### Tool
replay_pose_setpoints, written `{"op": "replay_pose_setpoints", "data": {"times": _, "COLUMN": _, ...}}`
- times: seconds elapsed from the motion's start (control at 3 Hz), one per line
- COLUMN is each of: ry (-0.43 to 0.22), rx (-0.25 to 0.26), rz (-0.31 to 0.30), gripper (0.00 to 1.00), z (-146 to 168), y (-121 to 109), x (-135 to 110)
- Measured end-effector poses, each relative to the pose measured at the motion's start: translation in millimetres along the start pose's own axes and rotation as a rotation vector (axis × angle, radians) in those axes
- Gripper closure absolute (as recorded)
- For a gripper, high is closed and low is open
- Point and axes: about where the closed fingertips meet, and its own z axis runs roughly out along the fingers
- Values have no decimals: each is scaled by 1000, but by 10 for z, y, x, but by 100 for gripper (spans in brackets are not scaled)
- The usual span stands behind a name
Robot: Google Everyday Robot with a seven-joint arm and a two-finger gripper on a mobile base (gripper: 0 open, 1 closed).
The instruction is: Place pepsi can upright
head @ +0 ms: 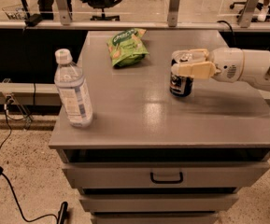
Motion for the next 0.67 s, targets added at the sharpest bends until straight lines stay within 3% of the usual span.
{"op": "replay_pose_setpoints", "data": {"times": 0.33, "ry": -3, "rx": 1, "rz": 3, "gripper": 0, "z": -17, "y": -6, "x": 6}}
{"op": "replay_pose_setpoints", "data": {"times": 0.67, "ry": -1, "rx": 11, "rz": -2, "gripper": 0, "z": -56, "y": -14, "x": -4}}
